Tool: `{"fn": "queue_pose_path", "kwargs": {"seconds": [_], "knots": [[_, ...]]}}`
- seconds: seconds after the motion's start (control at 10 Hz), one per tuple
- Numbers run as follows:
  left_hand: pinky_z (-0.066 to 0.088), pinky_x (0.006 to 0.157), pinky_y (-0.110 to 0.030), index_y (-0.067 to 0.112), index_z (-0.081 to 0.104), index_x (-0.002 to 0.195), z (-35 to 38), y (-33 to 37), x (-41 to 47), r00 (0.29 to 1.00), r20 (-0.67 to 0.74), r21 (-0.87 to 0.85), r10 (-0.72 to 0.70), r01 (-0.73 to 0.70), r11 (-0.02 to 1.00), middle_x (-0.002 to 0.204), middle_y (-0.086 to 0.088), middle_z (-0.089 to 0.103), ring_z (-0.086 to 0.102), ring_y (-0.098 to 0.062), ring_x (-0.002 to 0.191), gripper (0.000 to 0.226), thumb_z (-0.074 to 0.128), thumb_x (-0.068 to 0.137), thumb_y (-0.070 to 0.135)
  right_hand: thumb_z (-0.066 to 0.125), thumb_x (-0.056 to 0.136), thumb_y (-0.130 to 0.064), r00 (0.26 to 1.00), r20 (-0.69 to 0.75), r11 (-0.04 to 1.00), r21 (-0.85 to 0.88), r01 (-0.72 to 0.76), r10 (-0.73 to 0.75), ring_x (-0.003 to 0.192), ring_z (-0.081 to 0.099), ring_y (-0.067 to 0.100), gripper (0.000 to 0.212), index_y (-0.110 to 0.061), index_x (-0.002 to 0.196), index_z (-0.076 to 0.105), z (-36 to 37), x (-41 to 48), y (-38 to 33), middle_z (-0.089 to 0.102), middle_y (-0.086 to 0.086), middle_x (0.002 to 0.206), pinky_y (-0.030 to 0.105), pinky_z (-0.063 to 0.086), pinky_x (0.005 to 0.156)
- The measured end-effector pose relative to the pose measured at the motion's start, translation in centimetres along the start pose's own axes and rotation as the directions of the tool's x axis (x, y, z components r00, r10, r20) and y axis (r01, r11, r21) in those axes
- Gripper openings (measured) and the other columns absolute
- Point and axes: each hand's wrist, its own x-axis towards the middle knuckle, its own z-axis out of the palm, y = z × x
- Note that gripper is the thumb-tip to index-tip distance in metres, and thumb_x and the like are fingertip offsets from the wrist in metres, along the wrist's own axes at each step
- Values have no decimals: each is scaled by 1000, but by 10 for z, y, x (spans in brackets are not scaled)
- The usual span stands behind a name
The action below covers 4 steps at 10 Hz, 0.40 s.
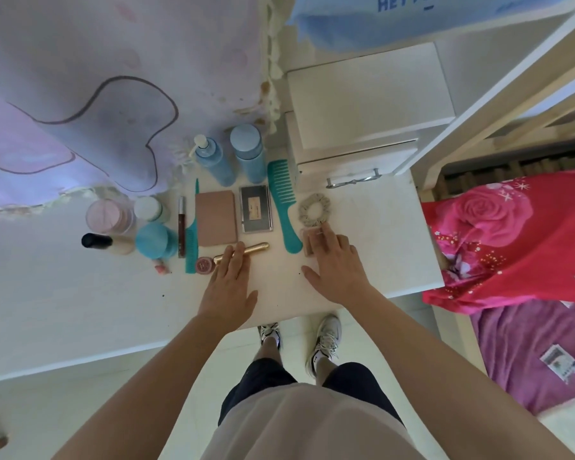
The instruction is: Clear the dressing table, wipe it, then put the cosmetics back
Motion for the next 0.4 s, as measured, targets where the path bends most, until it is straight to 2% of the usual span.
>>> {"fn": "queue_pose_path", "kwargs": {"seconds": [0.1,0.2,0.3,0.4], "knots": [[7,122,-42,4,15,152,-4,-6,5,999,26,4,31,-31,1000,162,-7,-14,-13,-27,149,77,52,94,37,53,89,-54,1000,15,1000,-8,9,-9,127,38,37,80,-13,152,22,-1,5,-1,17,15,159,45,39,100],[9,122,-41,4,20,152,-12,-12,7,996,65,-4,61,-61,998,162,-8,-10,-11,-27,149,76,53,93,39,55,88,-53,998,58,1000,-1,14,-14,129,35,38,82,-15,152,20,-8,6,0,13,12,160,46,39,101],[9,121,-40,10,20,153,-27,-11,5,991,123,-8,52,-51,999,162,-7,-12,-11,-25,149,74,52,94,41,55,90,-51,996,86,998,66,-14,9,141,20,42,83,-19,155,14,-19,3,3,5,9,163,50,32,109],[26,116,-49,19,23,153,-43,-6,-5,990,96,28,100,-103,994,162,-5,-9,-7,-23,149,68,50,94,40,53,94,-49,997,70,993,113,-22,14,145,15,39,78,-18,155,16,-43,-10,5,9,10,163,51,29,112]]}}
